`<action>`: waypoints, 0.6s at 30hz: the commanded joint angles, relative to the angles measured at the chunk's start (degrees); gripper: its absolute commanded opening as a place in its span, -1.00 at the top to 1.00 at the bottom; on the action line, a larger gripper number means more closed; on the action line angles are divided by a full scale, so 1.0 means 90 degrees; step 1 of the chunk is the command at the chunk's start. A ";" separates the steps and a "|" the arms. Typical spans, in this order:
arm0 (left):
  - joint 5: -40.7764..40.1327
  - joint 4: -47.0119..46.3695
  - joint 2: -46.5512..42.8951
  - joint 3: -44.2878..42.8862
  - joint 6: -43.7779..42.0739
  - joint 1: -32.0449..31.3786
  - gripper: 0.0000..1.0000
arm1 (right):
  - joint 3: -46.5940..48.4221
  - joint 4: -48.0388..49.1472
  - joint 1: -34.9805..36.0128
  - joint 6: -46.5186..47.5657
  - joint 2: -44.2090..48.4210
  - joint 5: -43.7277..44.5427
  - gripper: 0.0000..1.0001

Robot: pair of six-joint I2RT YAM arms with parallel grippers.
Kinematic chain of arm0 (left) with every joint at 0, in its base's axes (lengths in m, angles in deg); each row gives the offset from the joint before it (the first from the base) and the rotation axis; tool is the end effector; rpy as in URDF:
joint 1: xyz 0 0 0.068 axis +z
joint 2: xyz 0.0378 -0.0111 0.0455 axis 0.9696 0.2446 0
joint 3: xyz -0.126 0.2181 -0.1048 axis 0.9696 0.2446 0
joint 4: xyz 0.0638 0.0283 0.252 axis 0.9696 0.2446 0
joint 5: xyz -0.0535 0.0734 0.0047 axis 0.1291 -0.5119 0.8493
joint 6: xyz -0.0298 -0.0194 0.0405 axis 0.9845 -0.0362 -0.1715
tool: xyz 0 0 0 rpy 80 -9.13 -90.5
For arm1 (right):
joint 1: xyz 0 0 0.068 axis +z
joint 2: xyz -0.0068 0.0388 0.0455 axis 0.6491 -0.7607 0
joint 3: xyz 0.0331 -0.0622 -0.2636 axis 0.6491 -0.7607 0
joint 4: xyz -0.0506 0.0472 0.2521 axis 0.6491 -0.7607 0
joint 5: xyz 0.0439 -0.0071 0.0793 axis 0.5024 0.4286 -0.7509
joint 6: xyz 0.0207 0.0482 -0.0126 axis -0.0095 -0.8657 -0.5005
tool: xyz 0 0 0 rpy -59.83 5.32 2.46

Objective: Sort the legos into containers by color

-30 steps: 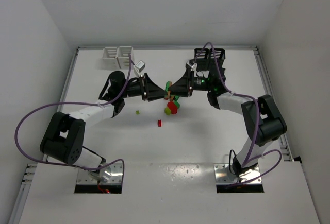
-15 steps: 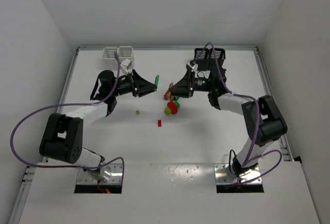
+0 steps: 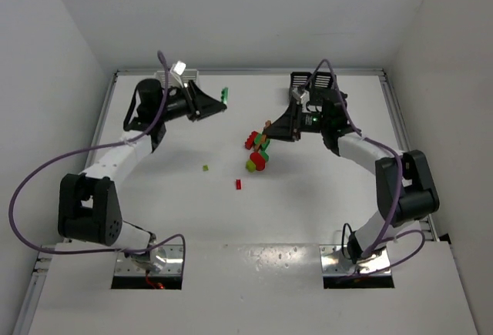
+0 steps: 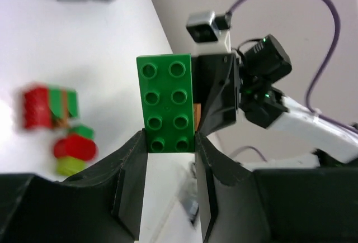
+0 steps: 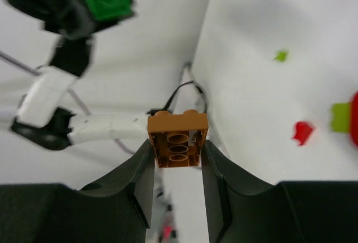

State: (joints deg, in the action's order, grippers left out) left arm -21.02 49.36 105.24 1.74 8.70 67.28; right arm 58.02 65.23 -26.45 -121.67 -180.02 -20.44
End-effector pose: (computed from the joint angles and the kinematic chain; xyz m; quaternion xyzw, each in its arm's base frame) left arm 0.3153 -0.0750 0.2987 -0.0413 0.7376 -0.5955 0.3155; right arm 0.3234 0.1129 0.2259 0.0341 0.7503 0.6473 0.1298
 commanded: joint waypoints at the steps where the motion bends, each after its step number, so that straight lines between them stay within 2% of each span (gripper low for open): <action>1: -0.0557 0.1764 0.0112 -0.1275 -0.1775 0.0111 1.00 | 0.0737 -0.2015 -0.0191 0.1997 0.0398 0.0661 1.00; 2: -0.0616 0.1980 0.0200 -0.1713 -0.2116 0.0111 1.00 | 0.0835 -0.2550 -0.0278 0.2503 0.0466 0.0760 1.00; 8: -0.0811 0.2996 0.0961 -0.2847 -0.2880 -0.0064 1.00 | 0.1566 -0.3890 -0.0561 0.3842 0.0525 0.1746 1.00; 11: -0.1133 0.3465 0.1216 -0.3230 -0.3505 -0.0327 1.00 | 0.2055 -0.4331 -0.0825 0.4489 0.0398 0.2895 1.00; 13: -0.1318 0.3612 0.1294 -0.3473 -0.3865 -0.0571 1.00 | 0.2464 -0.4459 -0.0942 0.4840 0.0146 0.3685 1.00; 18: -0.2109 0.4129 0.1557 -0.4040 -0.4686 -0.1167 1.00 | 0.2993 -0.4236 -0.1265 0.5134 -0.0265 0.4901 1.00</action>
State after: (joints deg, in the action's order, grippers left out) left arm -35.27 83.45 119.56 -29.60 -25.88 59.87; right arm 81.69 27.16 -36.55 -80.91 -180.43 12.60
